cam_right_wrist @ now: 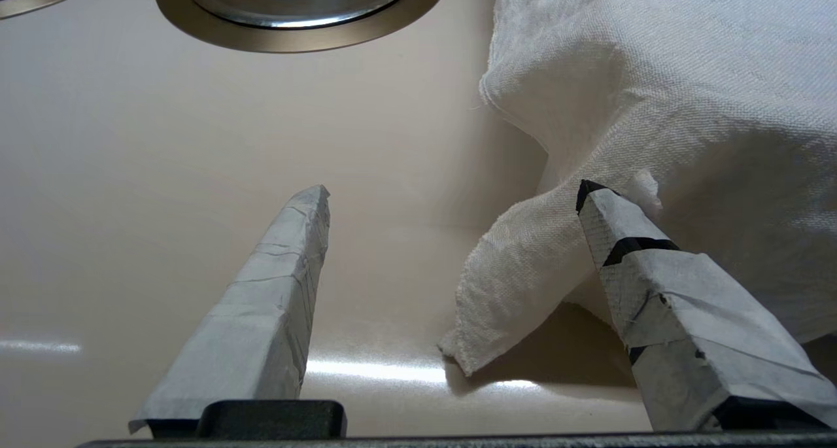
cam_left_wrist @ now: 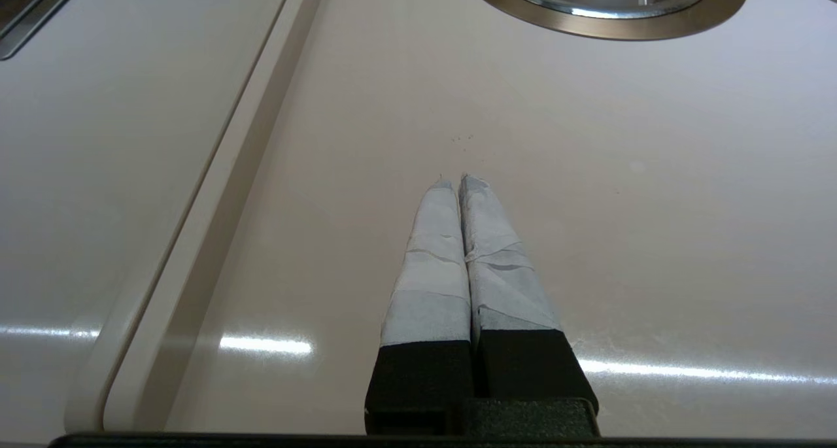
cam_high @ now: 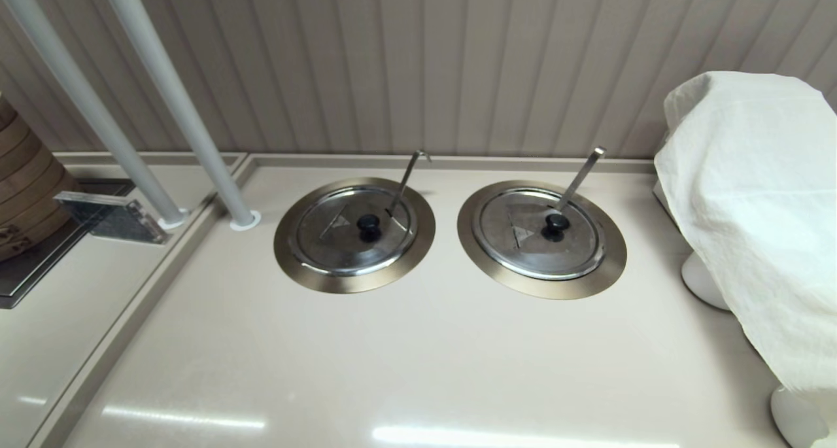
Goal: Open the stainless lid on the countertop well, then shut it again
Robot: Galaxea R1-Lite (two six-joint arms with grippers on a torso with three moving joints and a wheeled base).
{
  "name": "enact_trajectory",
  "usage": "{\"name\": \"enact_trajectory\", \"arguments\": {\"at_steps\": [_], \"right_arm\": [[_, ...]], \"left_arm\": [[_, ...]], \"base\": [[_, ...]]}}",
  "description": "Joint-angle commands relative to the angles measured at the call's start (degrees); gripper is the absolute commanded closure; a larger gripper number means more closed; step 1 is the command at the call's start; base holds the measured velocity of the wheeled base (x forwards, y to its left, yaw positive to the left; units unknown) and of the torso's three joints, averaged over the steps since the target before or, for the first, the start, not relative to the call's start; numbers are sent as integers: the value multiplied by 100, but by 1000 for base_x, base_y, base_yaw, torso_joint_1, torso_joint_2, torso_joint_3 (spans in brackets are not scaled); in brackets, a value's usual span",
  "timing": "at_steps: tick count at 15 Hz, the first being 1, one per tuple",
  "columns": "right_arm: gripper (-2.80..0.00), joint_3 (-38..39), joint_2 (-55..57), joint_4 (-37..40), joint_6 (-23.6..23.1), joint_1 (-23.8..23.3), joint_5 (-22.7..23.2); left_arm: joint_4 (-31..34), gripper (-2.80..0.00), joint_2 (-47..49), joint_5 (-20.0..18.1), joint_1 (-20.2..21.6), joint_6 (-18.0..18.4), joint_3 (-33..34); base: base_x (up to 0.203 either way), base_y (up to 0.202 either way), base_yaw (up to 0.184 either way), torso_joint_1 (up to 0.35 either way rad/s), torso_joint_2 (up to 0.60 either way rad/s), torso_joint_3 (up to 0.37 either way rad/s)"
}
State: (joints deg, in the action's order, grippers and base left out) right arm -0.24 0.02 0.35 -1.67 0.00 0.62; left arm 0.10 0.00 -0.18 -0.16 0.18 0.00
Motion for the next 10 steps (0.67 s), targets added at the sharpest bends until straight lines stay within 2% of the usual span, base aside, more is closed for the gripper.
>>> {"name": "enact_trajectory", "arguments": {"at_steps": [1, 10], "right_arm": [[-280, 16, 6, -26, 0, 0, -1], [-280, 16, 6, -35, -106, 0, 26]], "left_arm": [[-1, 0, 9, 1, -2, -1, 9], [-1, 0, 9, 1, -2, -1, 9]], "base": [[0, 0, 0, 0, 0, 0], [0, 0, 0, 0, 0, 0]]}}
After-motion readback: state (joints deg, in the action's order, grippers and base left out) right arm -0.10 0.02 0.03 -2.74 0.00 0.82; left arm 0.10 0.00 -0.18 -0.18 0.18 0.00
